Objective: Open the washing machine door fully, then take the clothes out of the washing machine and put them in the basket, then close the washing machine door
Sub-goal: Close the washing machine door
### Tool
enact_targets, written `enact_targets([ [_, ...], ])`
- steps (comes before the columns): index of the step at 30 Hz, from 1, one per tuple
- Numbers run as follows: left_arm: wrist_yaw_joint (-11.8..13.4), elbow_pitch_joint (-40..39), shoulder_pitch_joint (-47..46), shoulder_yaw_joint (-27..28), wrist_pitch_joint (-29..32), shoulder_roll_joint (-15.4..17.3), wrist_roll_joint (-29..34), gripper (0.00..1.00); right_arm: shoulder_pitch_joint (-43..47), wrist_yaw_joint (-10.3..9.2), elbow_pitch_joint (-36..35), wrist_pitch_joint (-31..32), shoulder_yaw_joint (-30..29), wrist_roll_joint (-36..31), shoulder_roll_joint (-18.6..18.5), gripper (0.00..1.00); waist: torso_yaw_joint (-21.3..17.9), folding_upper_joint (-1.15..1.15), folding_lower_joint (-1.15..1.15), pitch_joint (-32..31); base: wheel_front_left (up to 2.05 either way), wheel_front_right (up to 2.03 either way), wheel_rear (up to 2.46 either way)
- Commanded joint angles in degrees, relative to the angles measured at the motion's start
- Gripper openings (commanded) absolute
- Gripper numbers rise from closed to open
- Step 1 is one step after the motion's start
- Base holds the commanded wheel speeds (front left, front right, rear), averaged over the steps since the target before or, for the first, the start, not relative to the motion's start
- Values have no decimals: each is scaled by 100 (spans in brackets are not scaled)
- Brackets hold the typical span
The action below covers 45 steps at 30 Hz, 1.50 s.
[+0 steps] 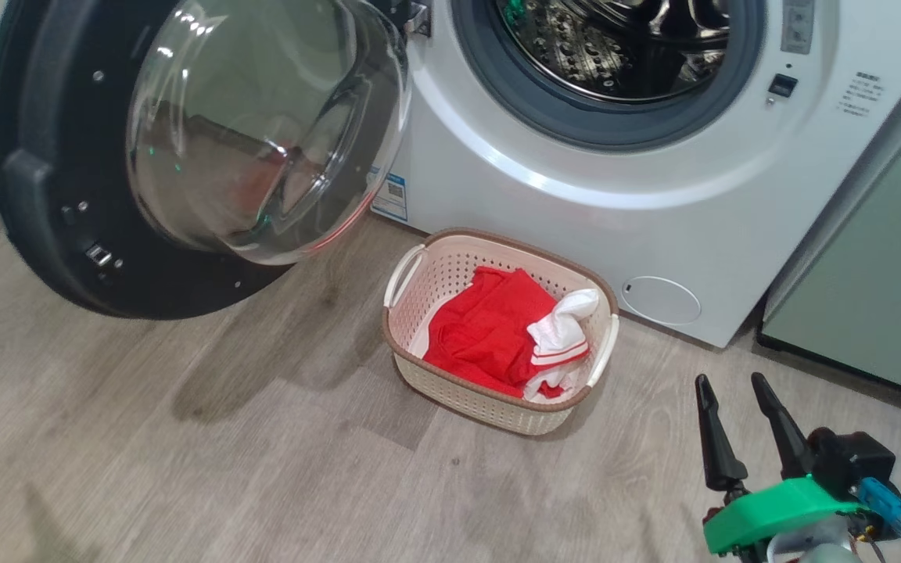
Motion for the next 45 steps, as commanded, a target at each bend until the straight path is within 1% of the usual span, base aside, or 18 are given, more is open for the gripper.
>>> enact_targets([
  [1, 76, -13, -343, 101, 246, 453, -108, 0, -159, 37, -171, -36, 133, -31, -102, 100, -67, 0, 0, 30, 0, 0, 0],
  [3, 150, 180, -582, 118, 553, 572, -236, 0, -170, 37, -166, -36, 143, -30, -133, 100, -111, 0, 0, 53, 0, 0, 0],
  [6, 231, 315, -837, 4, 942, 639, -278, 0, -198, 37, -160, -36, 185, -23, -182, 100, -191, 0, 0, 90, 0, 0, 0],
  [11, 386, 219, -1059, -264, 1370, 593, -198, 0, -263, 37, -150, -36, 285, -27, -275, 100, -377, 0, 0, 174, 0, 0, 0],
  [12, 459, 106, -1080, -328, 1497, 567, -182, 0, -295, 37, -155, -36, 306, -29, -310, 100, -464, 0, 0, 233, 0, 0, 0],
  [19, 743, -375, -950, -397, 1648, 441, -147, 0, -359, 37, -143, -36, 391, 0, -413, 100, -761, 0, 0, 369, 0, 0, 0],
  [23, 889, -684, -807, -418, 1694, 312, -134, 0, -389, 37, -138, -36, 402, 25, -455, 100, -894, 0, 0, 415, 0, 0, 0],
  [28, 1076, -1069, -592, -522, 1816, 198, -56, 0, -404, 37, -147, -36, 397, 22, -470, 100, -970, 0, 0, 435, 0, 0, 0],
  [32, 1132, -1291, -498, -600, 1988, 97, -64, 0, -385, 37, -140, -36, 379, 21, -474, 100, -957, 0, 0, 417, 0, 0, 0],
  [37, 1146, -1745, -315, -857, 2461, -199, -110, 0, -342, 37, -125, -36, 342, -3, -433, 100, -839, 0, 0, 346, 0, 0, 0],
  [45, 1025, -2676, 128, -1340, 3322, -844, -310, 0, -269, 37, -114, -36, 317, 7, -361, 100, -672, 0, 0, 173, 0, 0, 0],
])
